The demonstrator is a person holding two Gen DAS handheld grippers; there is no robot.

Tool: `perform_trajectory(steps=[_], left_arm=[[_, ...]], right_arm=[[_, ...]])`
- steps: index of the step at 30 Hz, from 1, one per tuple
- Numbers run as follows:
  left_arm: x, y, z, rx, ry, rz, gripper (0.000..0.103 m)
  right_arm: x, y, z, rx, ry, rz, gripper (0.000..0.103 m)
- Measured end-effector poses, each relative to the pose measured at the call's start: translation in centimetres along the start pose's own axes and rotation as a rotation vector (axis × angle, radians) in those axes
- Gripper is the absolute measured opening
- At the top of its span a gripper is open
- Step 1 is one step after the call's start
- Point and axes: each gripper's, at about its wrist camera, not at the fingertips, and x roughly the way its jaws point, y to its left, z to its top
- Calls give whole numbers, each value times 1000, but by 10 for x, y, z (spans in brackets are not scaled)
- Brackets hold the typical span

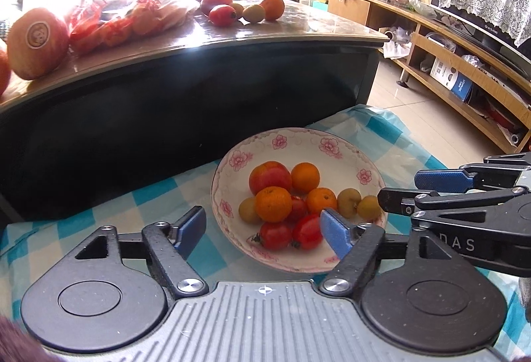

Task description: Organize fruits

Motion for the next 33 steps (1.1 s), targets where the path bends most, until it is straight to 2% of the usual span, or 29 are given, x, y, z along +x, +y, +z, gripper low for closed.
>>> perform_trajectory(steps=[11, 15, 25, 29, 33], left_arm=[[-33, -6, -19, -42, -35, 41, 87], [-43, -9, -28, -43, -37, 71, 95], [-67, -14, -46, -69, -49, 52, 96], [-75, -17, -51, -74, -45, 88, 103], [-84, -18, -57, -69, -55, 81, 103]], right_arm=[[-45, 6, -22, 14, -30, -6, 50], [-58, 8, -31, 20, -34, -14, 51], [-90, 13, -51, 48, -54, -10, 51], [-99, 14, -57, 52, -60, -4, 52], [-108, 15, -64, 58, -67, 2, 52]])
